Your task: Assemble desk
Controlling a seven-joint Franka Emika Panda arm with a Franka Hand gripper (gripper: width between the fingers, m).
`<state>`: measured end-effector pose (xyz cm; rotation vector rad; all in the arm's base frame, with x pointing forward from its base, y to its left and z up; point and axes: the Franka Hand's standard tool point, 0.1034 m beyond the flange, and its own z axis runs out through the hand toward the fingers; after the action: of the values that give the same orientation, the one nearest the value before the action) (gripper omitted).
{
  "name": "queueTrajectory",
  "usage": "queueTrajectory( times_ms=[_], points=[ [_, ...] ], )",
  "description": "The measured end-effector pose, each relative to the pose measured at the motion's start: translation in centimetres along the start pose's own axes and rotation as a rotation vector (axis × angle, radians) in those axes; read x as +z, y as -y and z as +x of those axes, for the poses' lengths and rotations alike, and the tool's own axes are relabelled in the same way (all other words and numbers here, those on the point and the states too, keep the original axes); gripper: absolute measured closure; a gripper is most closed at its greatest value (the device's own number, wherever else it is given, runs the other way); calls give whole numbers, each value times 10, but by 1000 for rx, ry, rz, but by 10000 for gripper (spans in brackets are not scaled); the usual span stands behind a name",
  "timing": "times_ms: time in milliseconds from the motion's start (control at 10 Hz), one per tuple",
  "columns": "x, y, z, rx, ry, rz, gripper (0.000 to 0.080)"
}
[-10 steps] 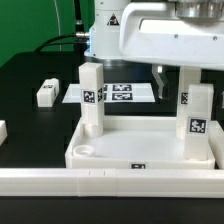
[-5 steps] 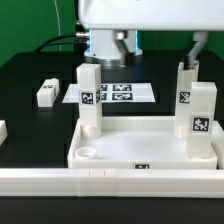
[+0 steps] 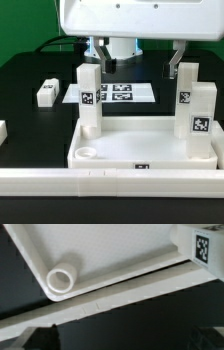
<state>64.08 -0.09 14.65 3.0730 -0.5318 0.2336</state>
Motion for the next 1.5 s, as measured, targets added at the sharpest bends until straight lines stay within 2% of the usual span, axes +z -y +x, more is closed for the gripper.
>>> queueTrajectory(
  times_ms=[100,200,300,400,500,600,900,1000,1200,1400,1500],
  points=[
    [3,-17,-4,-54,-8,0,151],
    [7,-45,-9,-134,-5,-6,151],
    [11,-79,-9,-182,4,-19,151],
    [17,-106,-6,-196,7,-30,151],
    [23,-123,-4,-203,8,-40,151],
    [27,-129,-5,-199,15,-44,151],
    [27,-127,-5,-203,15,-44,151],
    [29,-135,-7,-225,21,-47,151],
    [46,-193,-25,-194,50,-53,151],
    [49,-217,-31,-153,69,-44,151],
    [48,-217,-29,-154,46,-49,151]
  ],
)
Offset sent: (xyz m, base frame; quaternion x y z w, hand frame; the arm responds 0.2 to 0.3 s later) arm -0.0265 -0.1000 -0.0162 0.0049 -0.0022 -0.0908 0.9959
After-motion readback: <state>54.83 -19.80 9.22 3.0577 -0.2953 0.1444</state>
